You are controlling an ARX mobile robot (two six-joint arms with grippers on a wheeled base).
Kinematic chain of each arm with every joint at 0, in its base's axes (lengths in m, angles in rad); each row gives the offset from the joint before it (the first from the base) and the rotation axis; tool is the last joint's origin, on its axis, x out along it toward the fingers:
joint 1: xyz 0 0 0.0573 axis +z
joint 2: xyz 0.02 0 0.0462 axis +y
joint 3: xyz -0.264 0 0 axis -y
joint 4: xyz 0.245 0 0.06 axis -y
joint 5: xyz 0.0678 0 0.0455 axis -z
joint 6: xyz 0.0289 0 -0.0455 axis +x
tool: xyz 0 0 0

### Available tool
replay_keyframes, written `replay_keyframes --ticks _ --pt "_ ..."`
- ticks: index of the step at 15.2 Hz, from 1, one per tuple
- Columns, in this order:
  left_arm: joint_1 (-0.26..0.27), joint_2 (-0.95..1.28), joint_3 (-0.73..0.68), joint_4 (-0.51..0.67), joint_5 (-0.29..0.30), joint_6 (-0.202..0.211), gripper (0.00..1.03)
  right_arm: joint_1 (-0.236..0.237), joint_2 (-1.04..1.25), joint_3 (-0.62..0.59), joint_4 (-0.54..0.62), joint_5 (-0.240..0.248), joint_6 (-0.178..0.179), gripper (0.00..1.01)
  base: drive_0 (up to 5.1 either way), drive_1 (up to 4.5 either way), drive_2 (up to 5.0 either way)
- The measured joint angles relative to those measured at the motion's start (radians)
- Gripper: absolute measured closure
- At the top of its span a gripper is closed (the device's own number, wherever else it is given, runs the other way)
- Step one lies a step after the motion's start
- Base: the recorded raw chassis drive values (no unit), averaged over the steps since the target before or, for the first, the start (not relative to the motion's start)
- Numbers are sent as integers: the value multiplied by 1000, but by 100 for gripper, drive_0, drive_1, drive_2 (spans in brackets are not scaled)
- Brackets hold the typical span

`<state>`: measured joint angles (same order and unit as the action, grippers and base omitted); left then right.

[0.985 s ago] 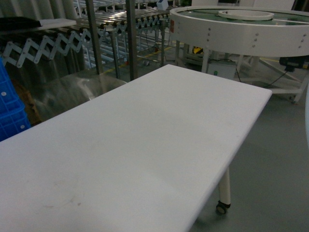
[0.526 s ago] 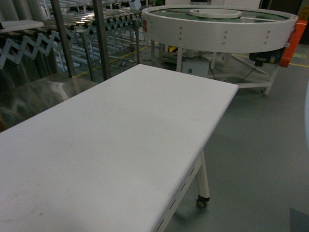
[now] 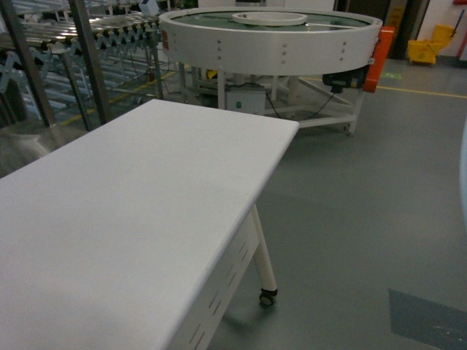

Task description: Place blue tray on left shelf second layer neatly

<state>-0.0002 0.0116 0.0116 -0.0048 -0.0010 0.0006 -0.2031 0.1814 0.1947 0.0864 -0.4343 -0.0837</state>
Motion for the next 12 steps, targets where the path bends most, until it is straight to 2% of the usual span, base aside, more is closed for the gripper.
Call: replay_keyframes --ticks 12 --pt "0 0 0 0 0 0 5 0 0 0 0 0 0 99 -155 -155 -155"
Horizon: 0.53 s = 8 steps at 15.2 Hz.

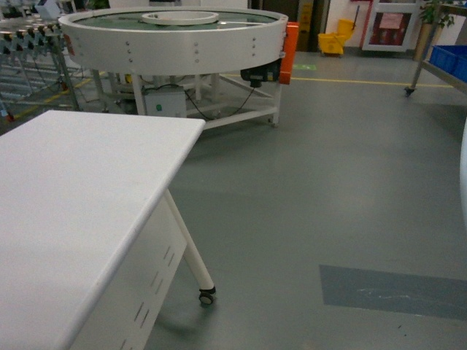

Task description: Place blue tray on left shelf second layer neatly

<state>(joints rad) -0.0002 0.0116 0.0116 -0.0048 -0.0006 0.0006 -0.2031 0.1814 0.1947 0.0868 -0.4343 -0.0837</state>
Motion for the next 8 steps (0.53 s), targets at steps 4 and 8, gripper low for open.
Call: replay_keyframes --ticks 4,8 --pt "0 0 0 0 0 0 5 0 0 0 0 0 0 99 -162 -162 -162" --pt "0 0 0 0 0 0 5 0 0 0 0 0 0 99 -153 -153 -153"
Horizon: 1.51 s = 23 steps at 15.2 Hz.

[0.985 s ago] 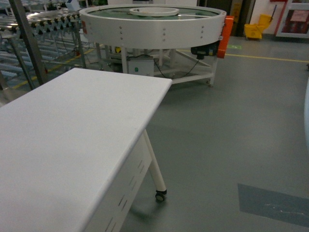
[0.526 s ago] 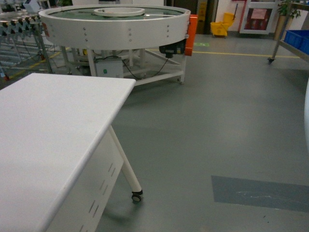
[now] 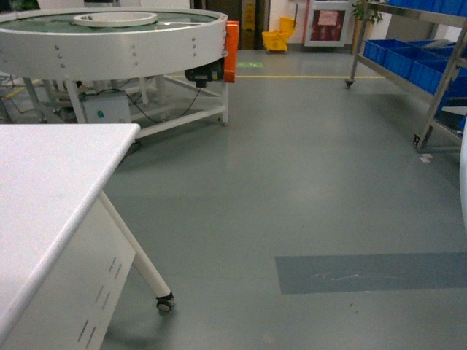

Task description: Place blue tray on left shelf second layer neatly

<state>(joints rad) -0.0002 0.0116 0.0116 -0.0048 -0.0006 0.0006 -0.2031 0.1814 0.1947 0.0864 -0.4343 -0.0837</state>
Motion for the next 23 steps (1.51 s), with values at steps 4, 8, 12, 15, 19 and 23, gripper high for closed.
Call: replay_keyframes --ticks 4,8,12,15,19,23 --pt "-2 0 0 2 -3 0 5 -1 -1 -2 3 -2 -1 99 135 79 -264" --pt "-2 0 0 2 -2 0 5 0 0 -4 0 0 -4 99 271 232 -497" --pt "-2 0 0 1 1 0 5 0 0 -4 -3 0 -4 99 255 232 -507" --pt "-2 0 0 0 -1 0 5 0 0 -4 0 0 -4 99 255 238 -504" --pt "-2 0 0 0 0 0 5 0 0 -4 0 0 -4 99 249 233 -509" --pt "-2 0 0 2 0 0 5 0 0 -4 0 0 -4 99 254 235 -506"
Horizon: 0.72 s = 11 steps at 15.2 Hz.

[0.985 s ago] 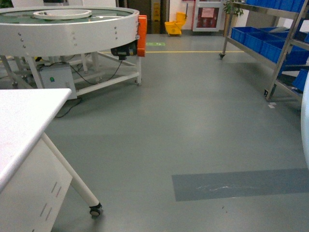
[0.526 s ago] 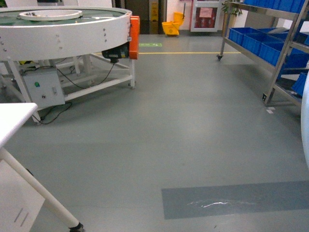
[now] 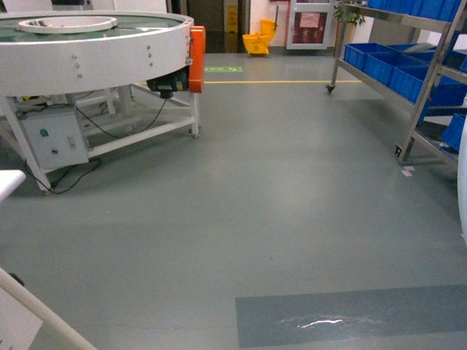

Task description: Place blue tray on left shelf second layer neatly

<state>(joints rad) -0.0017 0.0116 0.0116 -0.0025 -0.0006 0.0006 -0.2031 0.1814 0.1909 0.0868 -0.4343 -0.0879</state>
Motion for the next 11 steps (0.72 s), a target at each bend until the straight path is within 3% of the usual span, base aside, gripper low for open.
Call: replay_keyframes --ticks 3,11 --pt "0 0 0 -3 0 0 5 0 0 0 -1 0 0 99 253 236 -505" --pt "2 0 0 -2 0 0 5 0 0 -2 4 3 -3 99 70 450 -309"
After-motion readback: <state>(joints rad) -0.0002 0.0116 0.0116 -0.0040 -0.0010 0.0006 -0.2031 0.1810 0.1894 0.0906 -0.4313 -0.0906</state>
